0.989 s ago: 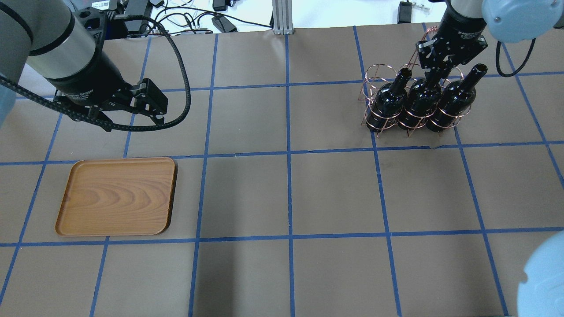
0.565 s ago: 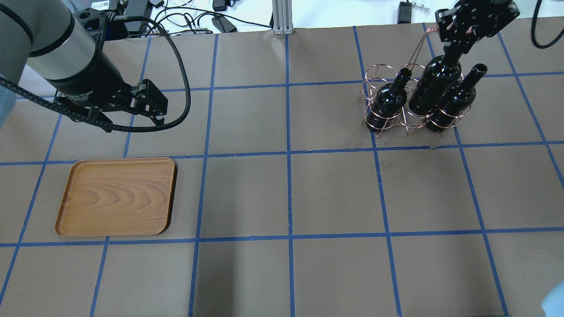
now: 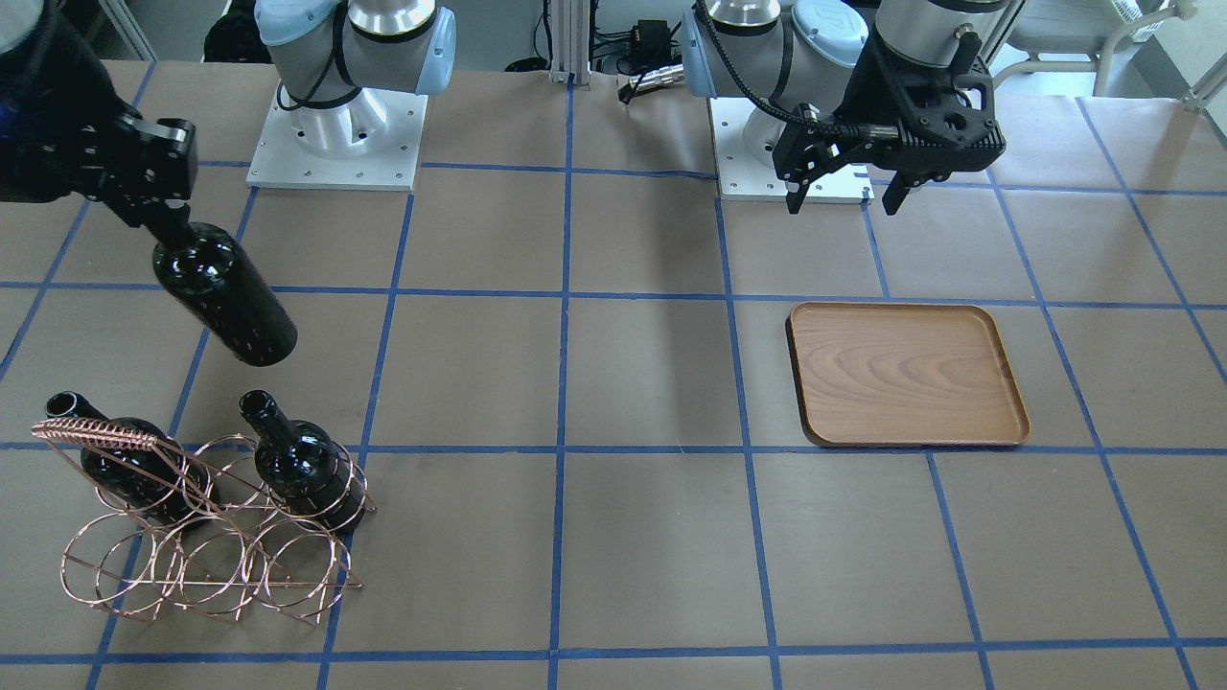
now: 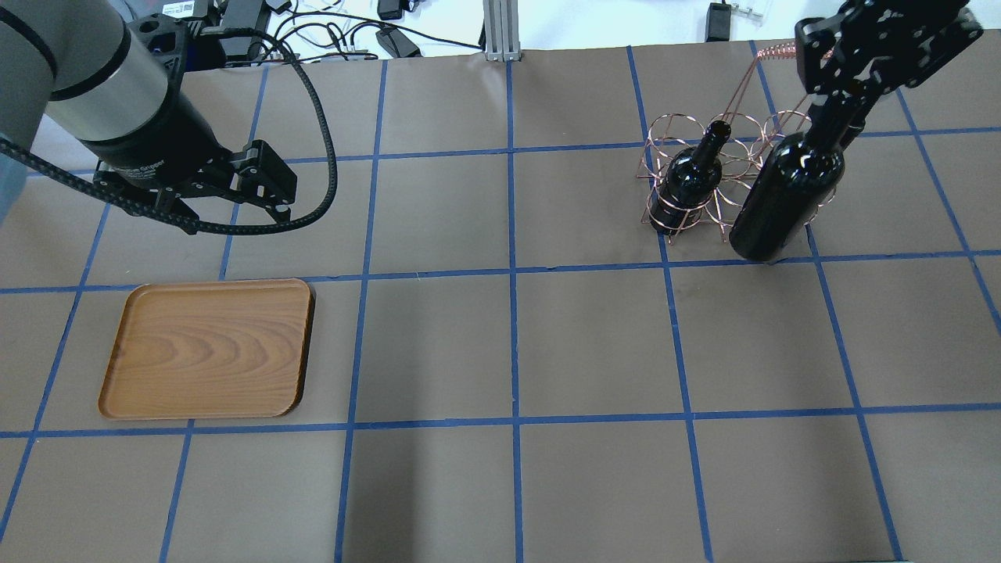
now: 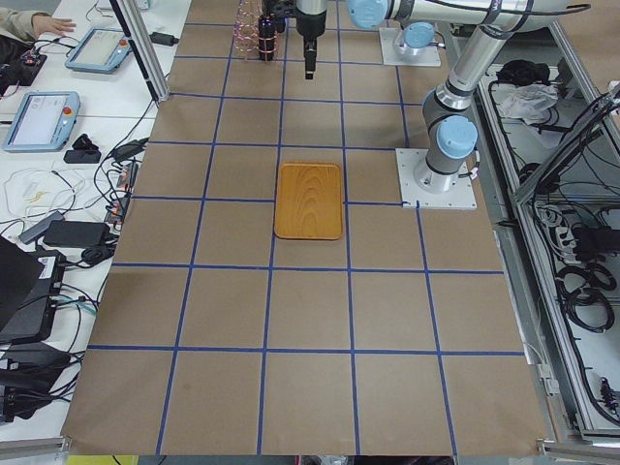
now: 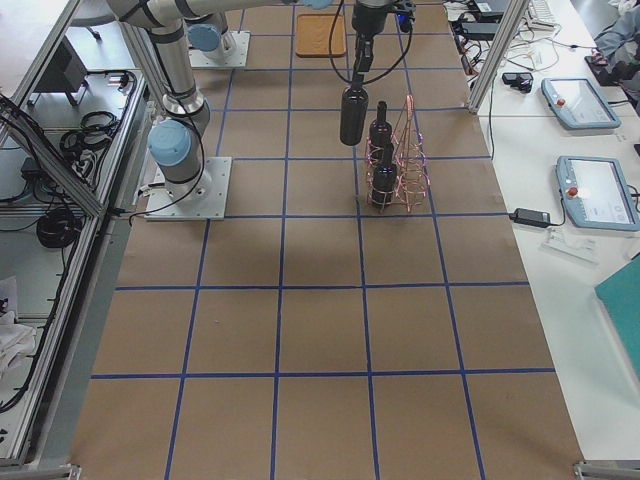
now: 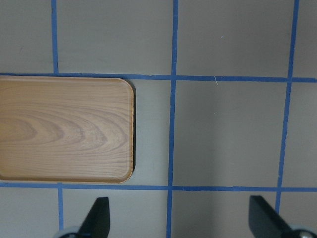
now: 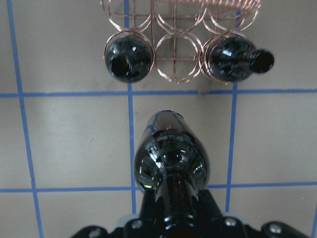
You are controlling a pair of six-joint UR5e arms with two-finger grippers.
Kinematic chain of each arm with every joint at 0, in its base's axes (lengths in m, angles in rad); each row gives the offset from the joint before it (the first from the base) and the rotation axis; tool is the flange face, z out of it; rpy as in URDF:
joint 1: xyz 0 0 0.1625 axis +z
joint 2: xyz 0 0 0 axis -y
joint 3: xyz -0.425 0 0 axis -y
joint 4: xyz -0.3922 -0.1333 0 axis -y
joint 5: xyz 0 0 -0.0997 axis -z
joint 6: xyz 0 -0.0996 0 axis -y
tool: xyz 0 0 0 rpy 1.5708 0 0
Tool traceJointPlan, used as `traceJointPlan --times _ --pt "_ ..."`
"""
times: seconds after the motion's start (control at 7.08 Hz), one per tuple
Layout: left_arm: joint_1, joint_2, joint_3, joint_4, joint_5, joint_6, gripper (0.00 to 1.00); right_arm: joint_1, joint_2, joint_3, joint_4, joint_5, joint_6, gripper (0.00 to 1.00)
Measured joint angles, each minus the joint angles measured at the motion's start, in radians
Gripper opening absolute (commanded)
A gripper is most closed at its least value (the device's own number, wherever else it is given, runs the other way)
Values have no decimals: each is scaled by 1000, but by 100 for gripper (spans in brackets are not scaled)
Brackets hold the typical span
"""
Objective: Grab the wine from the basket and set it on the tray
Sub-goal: 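Grasp the middle bottle's neck with the right gripper and lift it out, then carry the bottle toward the tray and stand it upright on the table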
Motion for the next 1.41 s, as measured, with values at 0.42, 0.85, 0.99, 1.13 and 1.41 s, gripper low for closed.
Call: traceJointPlan --times 0.42,0.85,0.99,1.13,1.41 --pt "9 2 2 -10 8 10 100 270 -3 129 -150 7 396 0" --pt "55 1 8 -11 7 43 100 559 122 130 -341 27 794 0" --pt "84 0 10 -10 4 98 100 599 146 130 -371 58 857 0" --pt "121 -1 11 -10 0 147 100 627 166 129 -398 78 899 0" --pt "171 -13 11 -9 -8 180 100 697 205 128 -434 92 977 4"
